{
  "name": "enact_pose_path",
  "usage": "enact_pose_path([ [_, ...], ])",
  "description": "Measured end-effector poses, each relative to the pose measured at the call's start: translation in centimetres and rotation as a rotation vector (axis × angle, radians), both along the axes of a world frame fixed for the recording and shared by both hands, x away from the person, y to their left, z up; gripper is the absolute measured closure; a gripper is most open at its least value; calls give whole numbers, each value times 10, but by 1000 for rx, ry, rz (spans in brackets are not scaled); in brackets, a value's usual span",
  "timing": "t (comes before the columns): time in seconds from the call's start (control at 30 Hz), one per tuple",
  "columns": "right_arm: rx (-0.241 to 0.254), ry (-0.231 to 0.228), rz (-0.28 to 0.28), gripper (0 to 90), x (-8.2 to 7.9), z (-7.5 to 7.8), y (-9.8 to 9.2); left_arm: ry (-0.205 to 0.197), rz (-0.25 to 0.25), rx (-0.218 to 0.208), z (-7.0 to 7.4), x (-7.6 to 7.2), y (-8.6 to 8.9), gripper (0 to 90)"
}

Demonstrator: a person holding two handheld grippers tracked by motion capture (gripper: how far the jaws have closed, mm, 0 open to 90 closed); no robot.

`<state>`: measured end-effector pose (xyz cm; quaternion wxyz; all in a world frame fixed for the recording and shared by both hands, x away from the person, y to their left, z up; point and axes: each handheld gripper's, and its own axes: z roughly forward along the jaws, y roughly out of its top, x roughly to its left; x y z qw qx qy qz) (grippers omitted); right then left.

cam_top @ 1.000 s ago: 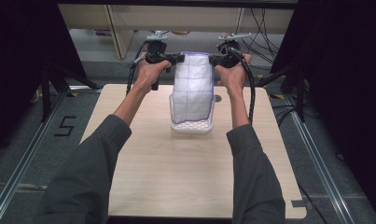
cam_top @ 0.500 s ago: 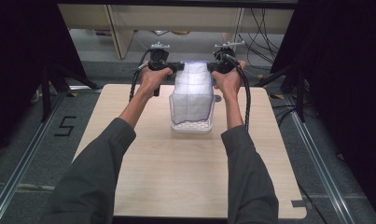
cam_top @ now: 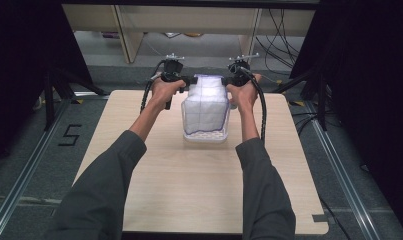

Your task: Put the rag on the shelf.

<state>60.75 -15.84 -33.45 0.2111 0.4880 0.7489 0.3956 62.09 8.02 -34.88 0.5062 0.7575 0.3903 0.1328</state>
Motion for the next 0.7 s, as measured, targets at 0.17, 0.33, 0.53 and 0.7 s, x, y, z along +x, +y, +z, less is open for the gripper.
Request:
enact_pose_path([
  [0.17,-18,44,7,786,2,-7,3,25,0,25,-6,-2,1,811],
  [0.33,-23,53,-33,602,3,-10,1,77,13,10,-9,-1,6,613],
  [0.53,-14,40,-60,540,1,-7,-8,90,28,14,-6,-2,16,518],
  [0.7,2,23,-66,536,-6,2,-14,110,10,36,-6,-5,19,459],
])
